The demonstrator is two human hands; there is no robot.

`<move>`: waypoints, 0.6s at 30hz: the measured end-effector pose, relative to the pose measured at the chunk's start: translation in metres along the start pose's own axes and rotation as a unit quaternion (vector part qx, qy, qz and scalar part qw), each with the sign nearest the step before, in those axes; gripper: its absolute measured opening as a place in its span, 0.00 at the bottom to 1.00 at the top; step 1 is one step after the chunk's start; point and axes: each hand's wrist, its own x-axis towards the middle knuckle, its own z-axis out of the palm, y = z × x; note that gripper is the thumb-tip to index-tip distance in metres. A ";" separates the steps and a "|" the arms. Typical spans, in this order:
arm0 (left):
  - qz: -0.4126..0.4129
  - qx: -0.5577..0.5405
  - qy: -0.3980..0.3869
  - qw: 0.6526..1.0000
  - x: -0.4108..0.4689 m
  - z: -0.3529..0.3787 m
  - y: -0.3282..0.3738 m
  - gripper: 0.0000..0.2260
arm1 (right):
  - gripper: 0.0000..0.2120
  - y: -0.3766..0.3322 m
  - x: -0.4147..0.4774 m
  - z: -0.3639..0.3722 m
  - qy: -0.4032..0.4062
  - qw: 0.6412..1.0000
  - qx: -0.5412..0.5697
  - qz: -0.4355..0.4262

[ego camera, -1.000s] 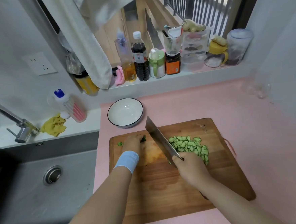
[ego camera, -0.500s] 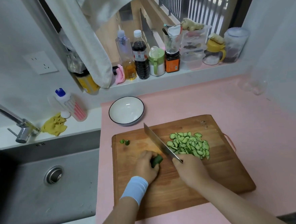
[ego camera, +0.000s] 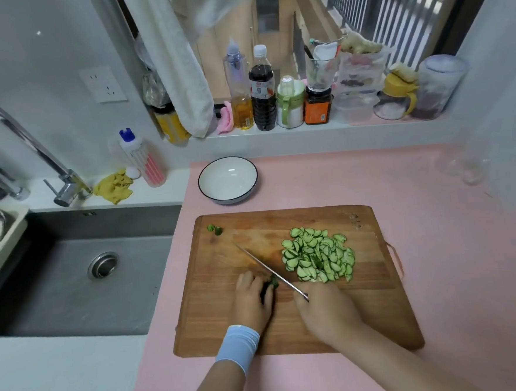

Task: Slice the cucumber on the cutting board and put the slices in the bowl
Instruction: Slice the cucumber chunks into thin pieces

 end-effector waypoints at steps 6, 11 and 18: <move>0.040 -0.005 0.022 0.999 0.000 -0.001 -0.001 0.05 | 0.13 -0.001 0.001 0.006 0.005 0.999 -0.037 -0.014; 0.047 -0.011 0.027 0.998 0.000 -0.001 -0.003 0.07 | 0.20 -0.007 -0.005 0.017 0.018 0.997 -0.074 -0.013; 0.053 -0.046 0.033 0.997 -0.001 -0.001 -0.006 0.10 | 0.22 -0.015 -0.016 0.014 0.002 0.991 -0.129 -0.030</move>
